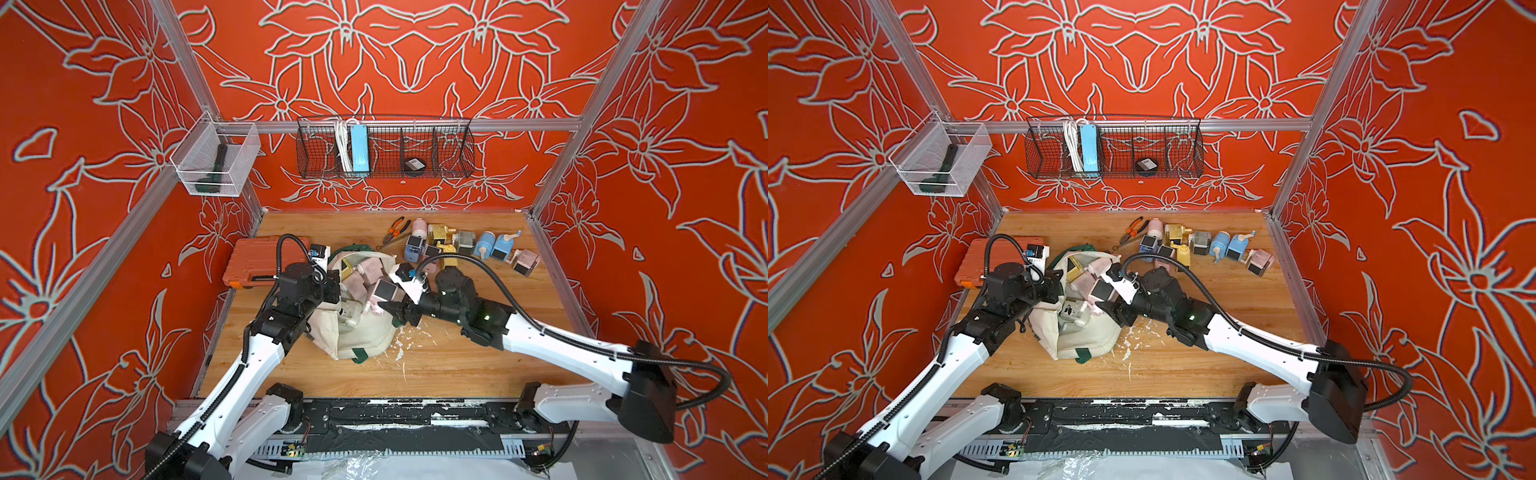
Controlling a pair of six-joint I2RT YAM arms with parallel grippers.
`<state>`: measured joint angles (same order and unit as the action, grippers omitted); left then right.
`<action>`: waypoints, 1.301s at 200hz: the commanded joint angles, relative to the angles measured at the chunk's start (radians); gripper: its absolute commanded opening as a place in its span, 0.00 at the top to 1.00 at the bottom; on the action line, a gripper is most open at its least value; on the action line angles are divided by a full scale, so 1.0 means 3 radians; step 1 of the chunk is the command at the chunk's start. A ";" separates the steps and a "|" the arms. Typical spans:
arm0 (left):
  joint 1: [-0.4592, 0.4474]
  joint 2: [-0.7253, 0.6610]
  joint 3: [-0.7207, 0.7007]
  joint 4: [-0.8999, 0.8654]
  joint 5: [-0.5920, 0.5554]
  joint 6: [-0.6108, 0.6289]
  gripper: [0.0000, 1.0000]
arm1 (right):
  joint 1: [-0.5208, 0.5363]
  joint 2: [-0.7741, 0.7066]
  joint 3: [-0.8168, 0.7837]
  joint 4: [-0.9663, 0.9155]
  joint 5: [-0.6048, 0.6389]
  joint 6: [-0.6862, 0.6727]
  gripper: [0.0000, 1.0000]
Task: Take out the pencil sharpeners from the tote bags
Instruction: Pick up the pencil sharpener from the canvas bag, then place the pencil sharpener at the center of the board.
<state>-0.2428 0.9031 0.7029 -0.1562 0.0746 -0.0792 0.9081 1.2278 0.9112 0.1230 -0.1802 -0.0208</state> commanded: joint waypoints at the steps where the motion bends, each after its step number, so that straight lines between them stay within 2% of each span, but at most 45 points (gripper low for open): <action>1: -0.0019 -0.0029 -0.0034 -0.0047 0.0063 -0.0033 1.00 | -0.0176 -0.0147 -0.0026 0.0012 0.0173 0.0092 0.67; 46: -0.0019 -0.0032 -0.0036 -0.0047 0.0073 -0.0035 1.00 | -0.0721 -0.0279 0.0060 -0.0155 0.0397 0.0353 0.69; 98: -0.0019 -0.0035 -0.0034 -0.0047 0.0089 -0.0038 1.00 | -0.1166 -0.0241 0.0122 -0.0421 0.1086 0.0395 0.69; 141: -0.0019 -0.0035 -0.0037 -0.0042 0.0094 -0.0038 1.00 | -0.1570 0.0075 0.0310 -0.0976 0.1810 0.0530 0.69; 183: -0.0019 -0.0033 -0.0042 -0.0037 0.0104 -0.0039 1.00 | -0.2054 0.0359 0.0205 -0.0970 0.1582 0.0664 0.70; 216: -0.0019 -0.0029 -0.0038 -0.0037 0.0105 -0.0039 1.00 | -0.2228 0.0618 0.0184 -0.0804 0.1464 0.0355 0.70; 260: -0.0029 -0.0030 -0.0046 -0.0026 0.0134 -0.0040 1.00 | -0.2386 0.0985 0.0271 -0.0741 0.0831 -0.0120 0.72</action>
<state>-0.2432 0.9031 0.7029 -0.1555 0.0917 -0.0792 0.2066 1.4788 0.9676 -0.1341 0.1898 0.0486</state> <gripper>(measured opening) 0.047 0.671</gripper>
